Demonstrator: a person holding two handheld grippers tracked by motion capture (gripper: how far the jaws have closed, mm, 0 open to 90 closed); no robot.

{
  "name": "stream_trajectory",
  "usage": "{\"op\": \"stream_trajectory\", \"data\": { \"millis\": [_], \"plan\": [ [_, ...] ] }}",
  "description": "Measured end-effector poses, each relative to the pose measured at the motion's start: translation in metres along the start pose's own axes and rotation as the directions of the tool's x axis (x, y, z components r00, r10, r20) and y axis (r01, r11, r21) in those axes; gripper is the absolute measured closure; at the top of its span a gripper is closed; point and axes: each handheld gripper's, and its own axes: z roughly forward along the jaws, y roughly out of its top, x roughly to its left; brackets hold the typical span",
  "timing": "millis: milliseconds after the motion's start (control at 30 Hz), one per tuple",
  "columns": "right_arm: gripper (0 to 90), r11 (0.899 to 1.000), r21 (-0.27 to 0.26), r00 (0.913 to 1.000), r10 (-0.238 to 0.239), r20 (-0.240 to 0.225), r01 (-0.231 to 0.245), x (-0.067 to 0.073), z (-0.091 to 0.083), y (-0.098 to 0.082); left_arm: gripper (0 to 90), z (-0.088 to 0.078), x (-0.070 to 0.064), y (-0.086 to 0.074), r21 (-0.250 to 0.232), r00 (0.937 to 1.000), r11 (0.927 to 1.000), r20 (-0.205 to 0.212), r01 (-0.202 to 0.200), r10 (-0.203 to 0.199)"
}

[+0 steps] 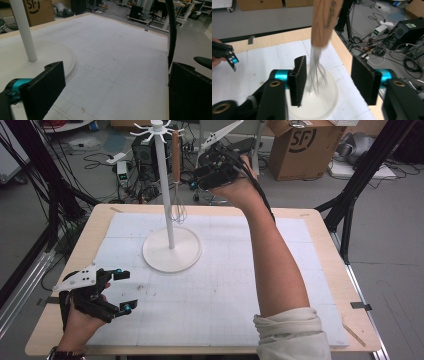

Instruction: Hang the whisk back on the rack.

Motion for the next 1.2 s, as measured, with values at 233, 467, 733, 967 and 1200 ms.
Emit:
{"op": "stream_trajectory", "data": {
  "millis": [233, 467, 733, 967, 1200],
  "plan": [
    [36.9, 0.999, -0.037, 0.9994, 0.035, -0.006, -0.035, 0.000, -0.012, -0.013, 1.6, 0.002, -0.001, 0.000, 0.004, 1.0000, 1.0000, 0.003, 0.003, -0.003],
    [33.2, 0.993, -0.086, 0.9965, 0.078, -0.029, -0.080, 0.002, -0.026, -0.032, 1.6, 0.003, -0.002, 0.000, 0.007, 1.0000, 1.0000, 0.002, 0.004, -0.004],
    [30.7, 0.986, -0.119, 0.9932, 0.109, -0.042, -0.113, 0.006, -0.043, -0.060, 1.6, 0.006, -0.002, -0.001, 0.020, 1.0000, 0.9998, 0.005, -0.001, 0.001],
    [18.8, 0.980, -0.139, 0.9899, 0.141, -0.018, -0.142, 0.013, -0.054, -0.082, 1.6, 0.008, -0.003, -0.002, 0.028, 1.0000, 0.9996, 0.006, 0.000, 0.000],
    [14.2, 0.981, -0.138, 0.9905, 0.136, -0.020, -0.137, 0.022, -0.064, -0.102, 1.6, 0.010, -0.003, -0.003, 0.037, 1.0000, 0.9993, 0.006, 0.000, -0.001]
  ]
}}
